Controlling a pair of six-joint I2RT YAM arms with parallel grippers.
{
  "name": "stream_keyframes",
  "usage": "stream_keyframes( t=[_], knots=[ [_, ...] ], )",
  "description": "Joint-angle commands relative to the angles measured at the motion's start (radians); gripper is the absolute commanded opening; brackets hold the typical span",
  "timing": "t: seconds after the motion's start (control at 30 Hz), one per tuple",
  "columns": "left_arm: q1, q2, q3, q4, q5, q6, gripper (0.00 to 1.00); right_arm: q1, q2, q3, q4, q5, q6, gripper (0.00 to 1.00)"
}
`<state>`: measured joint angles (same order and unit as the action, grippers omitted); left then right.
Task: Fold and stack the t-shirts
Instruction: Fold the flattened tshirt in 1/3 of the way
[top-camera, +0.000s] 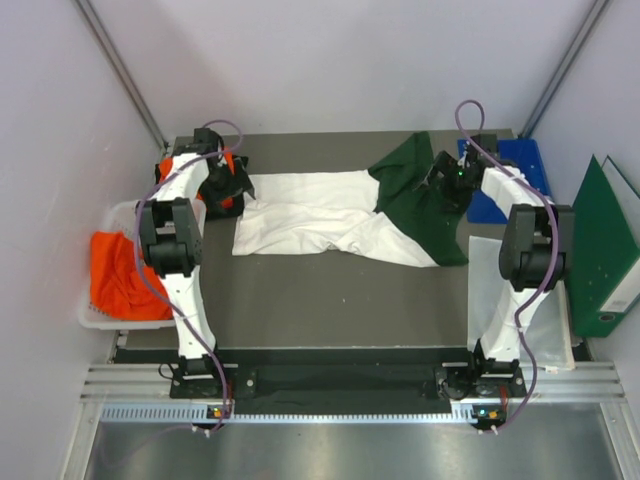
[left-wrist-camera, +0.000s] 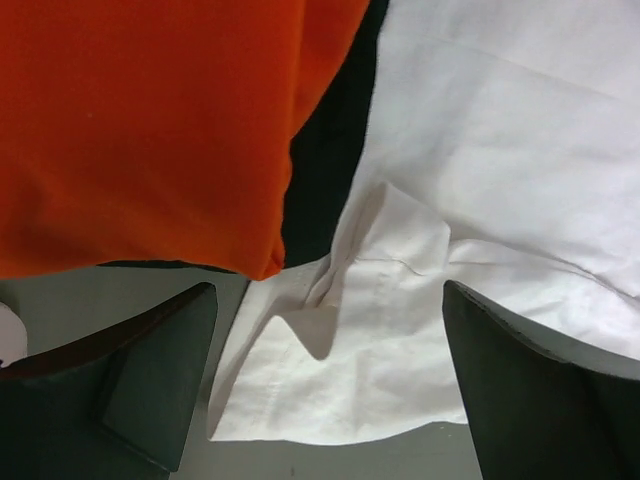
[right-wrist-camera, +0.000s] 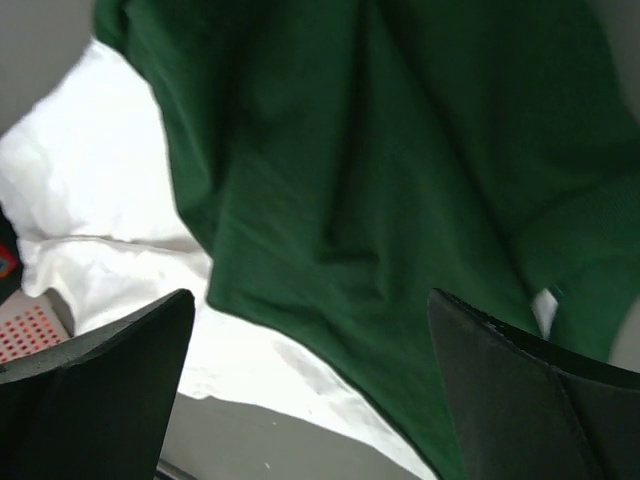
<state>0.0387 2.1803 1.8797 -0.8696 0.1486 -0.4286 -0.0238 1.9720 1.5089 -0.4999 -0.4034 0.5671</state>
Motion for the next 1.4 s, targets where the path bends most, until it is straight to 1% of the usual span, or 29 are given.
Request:
stream_keyframes(
  t=[0.0,0.1,0.2,0.3,0.4,0.43,0.5,0.53,0.6,0.63,0.67,0.7,0.8,0.83,0.87,0.9,0.97,1.0,1.03,1.07,1.1,1.13,1.37],
  knots=[
    [-0.002,-0.115,-0.071,-0.005,0.006,0.014,0.99,-0.005,-0.122,-0.026,-0.142,0.104,-0.055,1.00],
    [-0.002,-0.163,-0.164,-0.017,0.034,0.033,0.99,-0.005,-0.143,-0.045,-0.201,0.123,-0.065,1.00],
    [-0.005,-0.214,-0.267,0.030,0.061,0.048,0.99,-0.007,-0.166,-0.070,-0.218,0.124,-0.068,1.00],
    [-0.011,-0.223,-0.318,0.052,0.062,0.056,0.99,-0.007,-0.165,-0.082,-0.226,0.123,-0.069,1.00],
    [-0.017,-0.211,-0.327,0.072,0.062,0.060,0.98,-0.007,-0.160,-0.085,-0.221,0.112,-0.065,1.00],
    [-0.019,-0.206,-0.323,0.073,0.059,0.063,0.95,-0.007,-0.159,-0.081,-0.220,0.107,-0.062,0.99],
    [-0.023,-0.195,-0.298,0.063,0.060,0.076,0.93,-0.007,-0.153,-0.078,-0.220,0.101,-0.064,1.00],
    [-0.025,-0.192,-0.289,0.046,0.055,0.083,0.86,-0.005,-0.151,-0.070,-0.221,0.100,-0.064,1.00],
    [-0.036,-0.182,-0.261,0.024,0.033,0.106,0.81,-0.005,-0.150,-0.065,-0.227,0.100,-0.065,1.00],
    [-0.034,-0.172,-0.248,-0.008,0.001,0.109,0.81,-0.005,-0.148,-0.062,-0.229,0.101,-0.065,1.00],
    [-0.034,-0.153,-0.228,-0.023,-0.015,0.116,0.84,-0.007,-0.142,-0.061,-0.244,0.110,-0.070,1.00],
    [-0.063,-0.143,-0.222,-0.031,-0.027,0.116,0.87,-0.005,-0.139,-0.059,-0.253,0.115,-0.069,1.00],
    [-0.080,-0.105,-0.208,-0.063,-0.063,0.117,0.88,-0.007,-0.127,-0.052,-0.313,0.170,-0.059,1.00],
    [-0.088,-0.097,-0.209,-0.063,-0.063,0.116,0.87,-0.007,-0.127,-0.046,-0.328,0.214,-0.055,1.00],
    [-0.089,-0.088,-0.214,-0.062,-0.058,0.116,0.84,-0.005,-0.124,-0.042,-0.360,0.234,-0.055,1.00],
    [-0.092,-0.085,-0.217,-0.059,-0.055,0.116,0.73,-0.007,-0.124,-0.039,-0.374,0.253,-0.056,1.00],
    [-0.100,-0.080,-0.226,-0.048,-0.049,0.114,0.60,-0.005,-0.125,-0.029,-0.414,0.297,-0.065,0.99],
    [-0.102,-0.077,-0.229,-0.048,-0.043,0.114,0.46,-0.004,-0.127,-0.027,-0.423,0.310,-0.070,0.99],
    [-0.105,-0.073,-0.226,-0.049,-0.041,0.114,0.39,-0.002,-0.127,-0.024,-0.434,0.330,-0.075,0.99],
    [-0.106,-0.065,-0.225,-0.052,-0.041,0.117,0.28,-0.004,-0.127,-0.023,-0.454,0.340,-0.082,0.99],
    [-0.106,-0.062,-0.223,-0.054,-0.040,0.116,0.08,-0.001,-0.124,-0.026,-0.465,0.347,-0.087,0.99],
    [-0.106,-0.059,-0.222,-0.055,-0.043,0.116,0.00,0.001,-0.114,-0.027,-0.476,0.362,-0.091,0.99],
    [-0.108,-0.086,-0.206,-0.068,-0.072,0.116,0.00,0.016,-0.070,-0.087,-0.486,0.370,-0.124,0.98]
  ],
)
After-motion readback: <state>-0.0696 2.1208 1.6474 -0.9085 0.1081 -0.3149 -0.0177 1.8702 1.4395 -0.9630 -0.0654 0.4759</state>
